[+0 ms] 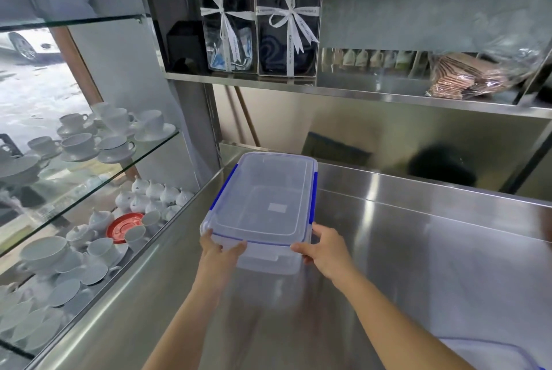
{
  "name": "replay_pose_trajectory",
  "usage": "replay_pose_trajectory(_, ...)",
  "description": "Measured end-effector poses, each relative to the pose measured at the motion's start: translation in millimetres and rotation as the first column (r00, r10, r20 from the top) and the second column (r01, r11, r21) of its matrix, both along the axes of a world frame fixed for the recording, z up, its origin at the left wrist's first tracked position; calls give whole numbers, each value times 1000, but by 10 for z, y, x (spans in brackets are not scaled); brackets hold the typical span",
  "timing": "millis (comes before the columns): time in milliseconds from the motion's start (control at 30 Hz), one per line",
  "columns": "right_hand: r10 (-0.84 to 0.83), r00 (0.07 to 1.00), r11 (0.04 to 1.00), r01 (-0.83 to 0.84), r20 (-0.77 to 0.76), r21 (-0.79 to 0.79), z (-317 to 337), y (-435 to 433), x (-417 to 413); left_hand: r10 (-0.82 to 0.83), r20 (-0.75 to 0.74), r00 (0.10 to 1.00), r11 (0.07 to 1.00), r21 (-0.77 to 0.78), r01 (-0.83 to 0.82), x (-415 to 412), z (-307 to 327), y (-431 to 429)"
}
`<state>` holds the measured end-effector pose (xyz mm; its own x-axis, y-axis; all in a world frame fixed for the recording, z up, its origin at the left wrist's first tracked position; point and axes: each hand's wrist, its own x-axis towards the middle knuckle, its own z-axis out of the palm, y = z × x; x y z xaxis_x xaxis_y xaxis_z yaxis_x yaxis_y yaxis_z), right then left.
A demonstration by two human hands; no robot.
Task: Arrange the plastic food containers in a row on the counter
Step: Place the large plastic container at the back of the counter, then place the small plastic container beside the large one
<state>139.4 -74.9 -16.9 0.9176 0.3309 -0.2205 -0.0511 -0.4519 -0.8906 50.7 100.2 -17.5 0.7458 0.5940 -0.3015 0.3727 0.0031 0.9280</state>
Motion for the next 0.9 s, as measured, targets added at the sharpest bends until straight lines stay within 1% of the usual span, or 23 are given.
replay_pose_trajectory(100, -9, 1000, 999, 10, 28, -32, -11, 111, 16, -82, 15, 996, 996, -24, 83, 32, 5, -28)
replay_pose_trajectory(167, -15, 996, 993, 25, 84, -113, -7, 167, -11, -88, -39, 995, 996, -11, 87, 53, -16, 15)
replay_pose_trajectory(233, -9, 991, 972, 40, 132, -233, -3, 195, -37, -108, -135, 985, 992, 57, 117, 68, -15, 59)
replay_pose_trajectory(300, 36, 987, 946, 16, 154, -324, -5, 203, -43, -124, -212, 969, 984, 100, 147, 80, 8, 78)
replay_pose_trajectory(367, 89, 985, 933, -31, 146, -359, -5, 184, -63, -101, -265, 959, 974, 168, 149, 75, 41, 64)
replay_pose_trajectory(400, 106, 984, 932, -47, 145, -359, 3, 159, -83, -64, -282, 957, 963, 236, 133, 68, 64, 46)
replay_pose_trajectory(433, 111, 982, 934, -51, 153, -353, 21, 113, -109, -14, -272, 962, 943, 317, 103, 54, 96, 17)
replay_pose_trajectory(467, 104, 981, 936, -42, 162, -350, 51, 48, -137, 37, -231, 972, 915, 400, 60, 46, 120, -19)
replay_pose_trajectory(533, 50, 978, 943, 21, 203, -332, 106, -134, -180, 87, -80, 993, 852, 523, -33, 17, 181, -168)
replay_pose_trajectory(567, 12, 974, 945, 63, 228, -321, 138, -245, -198, 69, -4, 998, 819, 571, -54, -5, 228, -284)
replay_pose_trajectory(633, -76, 964, 943, 153, 255, -296, 156, -507, -227, -47, 97, 994, 762, 647, -27, -47, 310, -572)
replay_pose_trajectory(667, -116, 957, 935, 195, 265, -295, 167, -644, -245, -130, 110, 985, 750, 661, 25, -54, 331, -727)
replay_pose_trajectory(700, -152, 948, 923, 237, 278, -302, 178, -791, -271, -220, 87, 972, 755, 646, 113, -65, 354, -890)
replay_pose_trajectory(767, -228, 923, 888, 328, 310, -322, 199, -1095, -346, -387, -47, 921, 752, 562, 344, -79, 354, -1206)
replay_pose_trajectory(833, -298, 895, 842, 410, 333, -350, 225, -1429, -428, -510, -242, 825, 677, 479, 559, -110, 325, -1496)
replay_pose_trajectory(867, -323, 891, 817, 433, 320, -381, 226, -1618, -459, -555, -324, 766, 631, 436, 642, -117, 278, -1624)
replay_pose_trajectory(900, -338, 900, 793, 430, 275, -431, 243, -1799, -499, -595, -401, 696, 582, 382, 718, -136, 247, -1749)
